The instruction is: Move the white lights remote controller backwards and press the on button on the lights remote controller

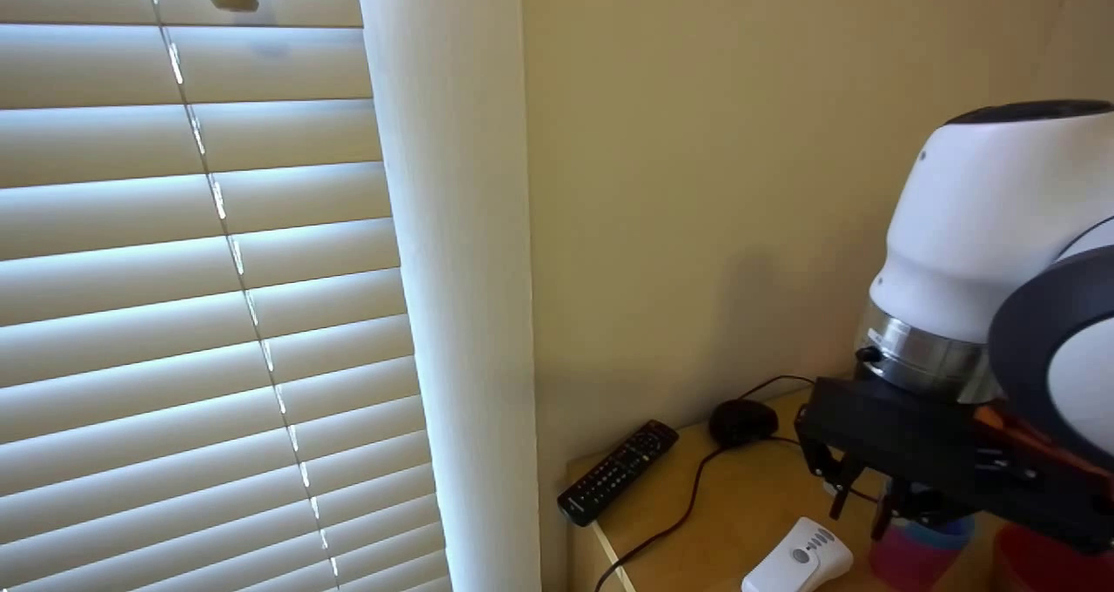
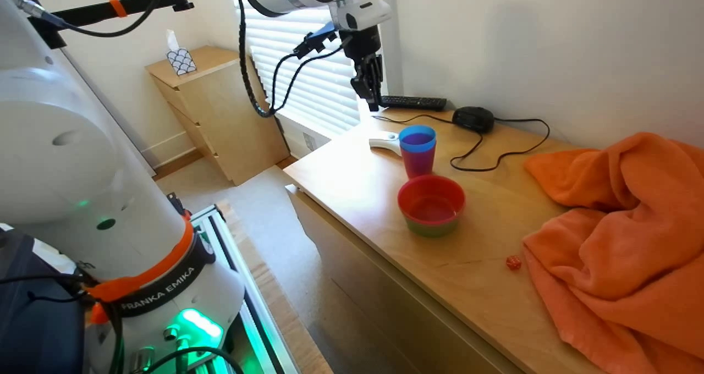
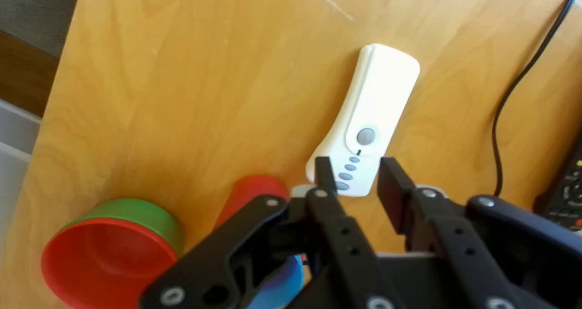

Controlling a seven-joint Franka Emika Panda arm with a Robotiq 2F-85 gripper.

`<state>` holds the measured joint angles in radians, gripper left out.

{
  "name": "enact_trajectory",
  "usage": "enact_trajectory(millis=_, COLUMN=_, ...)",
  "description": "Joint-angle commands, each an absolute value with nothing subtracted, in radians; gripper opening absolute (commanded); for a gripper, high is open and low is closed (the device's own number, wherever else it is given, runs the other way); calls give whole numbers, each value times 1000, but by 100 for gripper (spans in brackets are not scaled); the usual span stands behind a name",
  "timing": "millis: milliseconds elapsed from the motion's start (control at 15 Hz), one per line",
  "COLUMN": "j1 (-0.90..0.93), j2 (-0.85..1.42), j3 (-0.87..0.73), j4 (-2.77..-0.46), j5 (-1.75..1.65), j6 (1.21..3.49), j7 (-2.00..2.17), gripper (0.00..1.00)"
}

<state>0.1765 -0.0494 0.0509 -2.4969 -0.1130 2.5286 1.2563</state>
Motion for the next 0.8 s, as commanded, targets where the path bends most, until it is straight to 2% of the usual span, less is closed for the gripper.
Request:
enact_trajectory(millis=0, j1=225, j2=-261, j3=9, j4=-2611, j5=0, j6=2460, j7=983, gripper=65)
enact_trajectory(millis=200, j1=285, j2=-400, j3=-103, j4=-2622, j5=26, j6=2260, j7=757, gripper=87)
enact_trajectory(millis=333, j1=259, j2=-484, j3=-149, j4=-2610, j5=-13, j6=2099, j7=610, gripper=100)
enact_trajectory(millis=400, j1=165, j2=-366, j3=-8, j4=-2568, j5=31, j6=2195, j7=701, gripper=100)
enact_trajectory(millis=467, j1=145, j2=-398, j3=-13, j4=-2568, j5=38, j6=2165, j7=669, gripper=92)
enact_trajectory(millis=533, j1=125, j2=-408, j3=1, j4=-2568, j5=37, j6=2166, j7=671, gripper=99)
enact_trajectory(millis=733, j1=115, j2=-380, j3=41, j4=-2567, j5=36, j6=2176, j7=682, gripper=100)
